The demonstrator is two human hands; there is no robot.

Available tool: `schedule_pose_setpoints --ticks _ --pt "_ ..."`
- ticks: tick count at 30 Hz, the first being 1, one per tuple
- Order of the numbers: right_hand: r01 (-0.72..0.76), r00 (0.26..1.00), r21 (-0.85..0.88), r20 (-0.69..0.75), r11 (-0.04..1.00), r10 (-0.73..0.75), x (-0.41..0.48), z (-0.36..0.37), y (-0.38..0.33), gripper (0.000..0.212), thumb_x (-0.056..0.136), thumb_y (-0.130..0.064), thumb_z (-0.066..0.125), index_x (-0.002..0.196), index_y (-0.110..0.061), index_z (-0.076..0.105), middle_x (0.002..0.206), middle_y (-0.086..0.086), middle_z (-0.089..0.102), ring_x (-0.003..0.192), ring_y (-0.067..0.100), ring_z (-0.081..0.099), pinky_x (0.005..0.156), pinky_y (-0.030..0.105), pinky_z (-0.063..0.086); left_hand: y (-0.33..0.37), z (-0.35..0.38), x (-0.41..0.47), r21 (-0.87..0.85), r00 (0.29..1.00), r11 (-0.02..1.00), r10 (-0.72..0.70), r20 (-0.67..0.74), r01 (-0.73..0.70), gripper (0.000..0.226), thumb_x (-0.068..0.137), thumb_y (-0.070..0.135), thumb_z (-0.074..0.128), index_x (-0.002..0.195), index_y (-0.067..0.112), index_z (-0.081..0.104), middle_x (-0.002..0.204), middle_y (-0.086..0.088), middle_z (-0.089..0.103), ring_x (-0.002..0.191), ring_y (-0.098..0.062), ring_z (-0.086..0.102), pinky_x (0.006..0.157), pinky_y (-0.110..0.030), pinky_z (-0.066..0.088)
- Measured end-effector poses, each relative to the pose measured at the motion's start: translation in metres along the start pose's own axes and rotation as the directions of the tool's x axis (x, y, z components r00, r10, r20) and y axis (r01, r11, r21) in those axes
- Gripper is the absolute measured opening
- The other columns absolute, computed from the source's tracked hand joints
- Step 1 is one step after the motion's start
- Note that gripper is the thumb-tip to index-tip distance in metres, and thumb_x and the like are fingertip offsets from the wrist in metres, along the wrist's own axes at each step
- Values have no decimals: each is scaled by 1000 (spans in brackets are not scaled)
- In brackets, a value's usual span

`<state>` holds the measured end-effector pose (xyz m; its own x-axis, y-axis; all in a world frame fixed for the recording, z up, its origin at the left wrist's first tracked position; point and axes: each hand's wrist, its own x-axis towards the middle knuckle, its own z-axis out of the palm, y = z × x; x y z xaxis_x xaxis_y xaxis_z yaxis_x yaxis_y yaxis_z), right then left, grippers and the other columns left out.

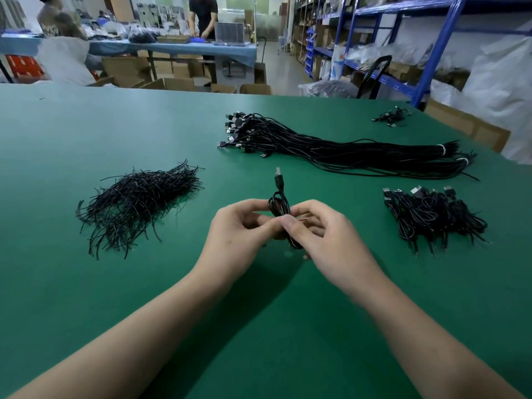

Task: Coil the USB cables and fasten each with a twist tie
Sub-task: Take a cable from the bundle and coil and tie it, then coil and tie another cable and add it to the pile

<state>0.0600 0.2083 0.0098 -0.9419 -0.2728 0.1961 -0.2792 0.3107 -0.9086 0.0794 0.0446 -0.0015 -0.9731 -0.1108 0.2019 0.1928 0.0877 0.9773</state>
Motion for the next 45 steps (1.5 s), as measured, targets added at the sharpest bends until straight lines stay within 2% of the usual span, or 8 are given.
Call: schedule_pose_setpoints --ticks 7,12,15,22,26,31,36,45 --pt "-94 995 -402 -64 911 75 23 -42 14 18 84 -37 78 81 -25 66 71 -7 72 62 11 71 64 32 56 -3 8 33 44 948 988 -153 280 146 16 101 16 59 110 16 72 97 -2 79 91 -14 76 71 -18 54" --pt "-195 965 -858 -255 474 -65 47 -90 22 20 90 -44 69 87 -25 64 79 -6 67 85 23 63 61 31 39 -19 10 76 397 981 917 -97 166 23 17 96 23 67 112 22 75 94 9 77 89 -4 71 88 -14 49" --pt "-238 969 -923 -245 301 13 59 -108 28 24 94 -41 66 89 -18 66 88 1 66 99 27 58 66 33 40 -27 12 104 579 995 814 -20 97 -41 16 96 26 65 109 25 75 94 12 71 87 -3 64 85 -15 47" --pt "-297 928 -952 -269 75 259 71 -120 20 36 102 -38 54 74 -17 47 76 0 48 74 25 51 50 28 26 -41 23 172 797 997 600 19 73 -70 35 97 35 60 130 23 65 133 -7 58 126 -27 52 106 -43 44" --pt "-160 934 -987 -157 -16 321 65 -110 4 42 98 -51 56 120 -15 51 117 6 54 106 27 55 74 35 37 -52 31 202 898 993 427 -6 118 -105 50 99 40 55 145 22 50 150 -9 44 140 -33 33 110 -46 35" --pt "160 917 -985 175 71 359 52 -94 2 48 102 -47 48 141 -20 44 138 2 44 130 24 44 103 43 37 -62 27 229 940 993 324 10 114 -111 54 104 40 44 153 18 38 164 -8 26 149 -34 20 115 -51 27" --pt "146 851 -989 115 -20 513 54 -95 1 48 104 -55 35 125 -17 57 127 3 55 123 25 50 98 41 39 -65 24 252 948 996 311 -42 80 -63 50 106 40 40 149 14 43 155 -11 41 141 -36 35 112 -51 31" --pt "143 927 -985 166 92 336 99 -91 -5 54 101 -59 38 132 -19 58 131 4 58 124 27 52 100 44 38 -59 36 273 956 952 122 190 240 -266 38 100 34 59 137 30 60 143 -3 53 131 -29 42 102 -44 34"
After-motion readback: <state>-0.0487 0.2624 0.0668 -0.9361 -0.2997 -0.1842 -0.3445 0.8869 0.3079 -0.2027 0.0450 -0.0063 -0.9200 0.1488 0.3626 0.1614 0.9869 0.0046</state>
